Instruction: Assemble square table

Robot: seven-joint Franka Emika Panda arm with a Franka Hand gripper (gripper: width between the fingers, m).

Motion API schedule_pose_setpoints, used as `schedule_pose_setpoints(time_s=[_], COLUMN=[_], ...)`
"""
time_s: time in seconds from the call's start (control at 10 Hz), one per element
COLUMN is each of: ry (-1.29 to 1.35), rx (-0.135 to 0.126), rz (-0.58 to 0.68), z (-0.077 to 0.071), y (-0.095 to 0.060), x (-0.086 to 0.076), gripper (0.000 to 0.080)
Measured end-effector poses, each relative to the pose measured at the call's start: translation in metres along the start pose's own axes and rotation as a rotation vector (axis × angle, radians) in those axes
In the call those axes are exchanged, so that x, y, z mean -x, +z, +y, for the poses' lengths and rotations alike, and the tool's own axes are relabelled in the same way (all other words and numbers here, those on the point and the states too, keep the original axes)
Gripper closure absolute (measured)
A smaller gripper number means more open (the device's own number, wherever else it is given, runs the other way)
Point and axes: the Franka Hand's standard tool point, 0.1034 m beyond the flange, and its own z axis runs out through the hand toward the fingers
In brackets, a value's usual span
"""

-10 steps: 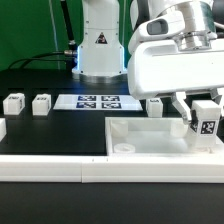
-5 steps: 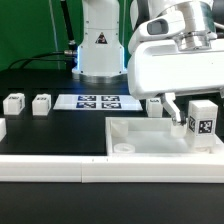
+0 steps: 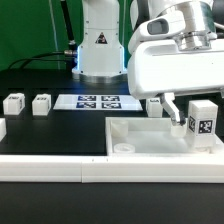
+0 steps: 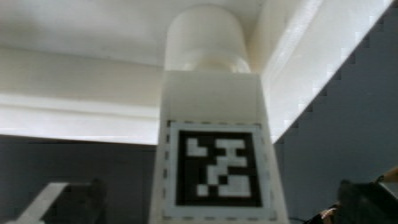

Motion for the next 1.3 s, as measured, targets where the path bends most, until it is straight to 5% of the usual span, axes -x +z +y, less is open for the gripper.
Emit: schedule_pose_setpoints(time_s=[0.2, 0.3, 1.1, 1.3], ry=[0.012, 0.015, 0.024, 0.032], rx=[-0.007, -0.002, -0.070, -0.069], rz=[-0.103, -0.090, -0.611, -0.613], z=[0.002, 0.007, 0.000, -0.002], y=[0.001, -0.009, -0.004, -0.002], x=[-0.002, -0.020, -0.006, -0.008], gripper=[0.0151, 0.0151, 0.0151, 0.0151])
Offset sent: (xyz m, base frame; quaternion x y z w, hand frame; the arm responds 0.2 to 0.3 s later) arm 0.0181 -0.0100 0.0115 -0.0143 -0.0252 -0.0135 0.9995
